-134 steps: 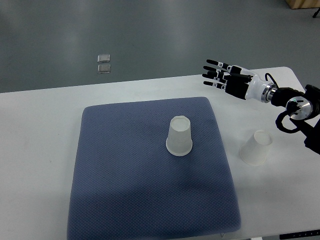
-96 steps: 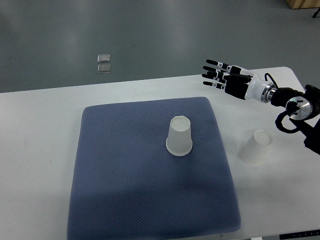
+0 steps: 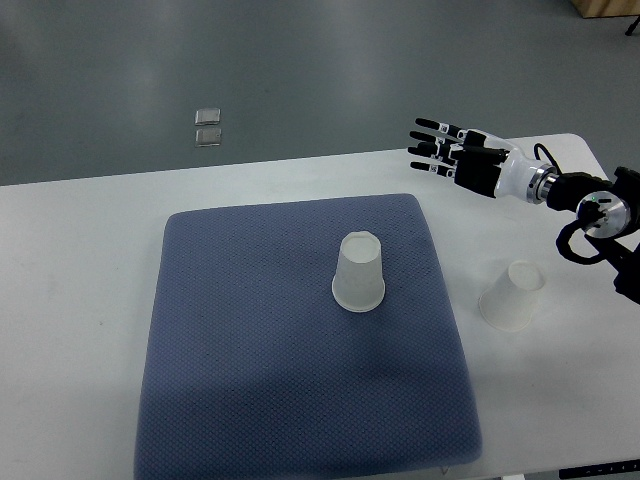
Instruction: Stack paper cups
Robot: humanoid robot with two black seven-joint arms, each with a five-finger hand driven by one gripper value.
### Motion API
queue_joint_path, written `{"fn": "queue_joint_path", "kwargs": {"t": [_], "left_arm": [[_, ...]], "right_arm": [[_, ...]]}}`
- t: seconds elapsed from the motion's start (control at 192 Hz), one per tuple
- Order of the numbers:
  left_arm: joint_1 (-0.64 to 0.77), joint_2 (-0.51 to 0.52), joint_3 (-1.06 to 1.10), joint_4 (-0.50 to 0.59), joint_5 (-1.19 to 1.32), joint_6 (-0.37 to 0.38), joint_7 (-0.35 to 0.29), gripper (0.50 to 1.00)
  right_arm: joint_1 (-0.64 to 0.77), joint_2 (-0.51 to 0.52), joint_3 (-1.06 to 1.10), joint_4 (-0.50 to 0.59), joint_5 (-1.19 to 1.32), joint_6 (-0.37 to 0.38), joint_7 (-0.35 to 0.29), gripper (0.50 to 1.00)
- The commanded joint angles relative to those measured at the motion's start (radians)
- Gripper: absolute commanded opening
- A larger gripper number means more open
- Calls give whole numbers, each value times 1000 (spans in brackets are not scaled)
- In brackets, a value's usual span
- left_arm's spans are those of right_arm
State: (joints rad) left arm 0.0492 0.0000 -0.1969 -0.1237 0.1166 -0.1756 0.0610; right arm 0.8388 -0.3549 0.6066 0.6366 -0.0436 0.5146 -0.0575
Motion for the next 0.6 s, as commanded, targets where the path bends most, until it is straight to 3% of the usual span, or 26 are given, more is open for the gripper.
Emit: {"fn": "queue_joint_path", "kwargs": {"t": [0.0,0.412,0.521,0.594], "left_arm": [[0,0,-1,-1,0,-1,0,1000],[0,0,1,1,0,1,0,1000],[0,0,-1,-1,0,1,0,1000],[0,0,-1,-1,0,1,0,1000]], "right_arm": [[3,-12,2,-2,-19,4,2,924],[33,-144,1,-5,-42,36,4,921],[43,-205,7,-9,-186,90,7,921],[63,-242,5,-5,-302,96,44,919]]}}
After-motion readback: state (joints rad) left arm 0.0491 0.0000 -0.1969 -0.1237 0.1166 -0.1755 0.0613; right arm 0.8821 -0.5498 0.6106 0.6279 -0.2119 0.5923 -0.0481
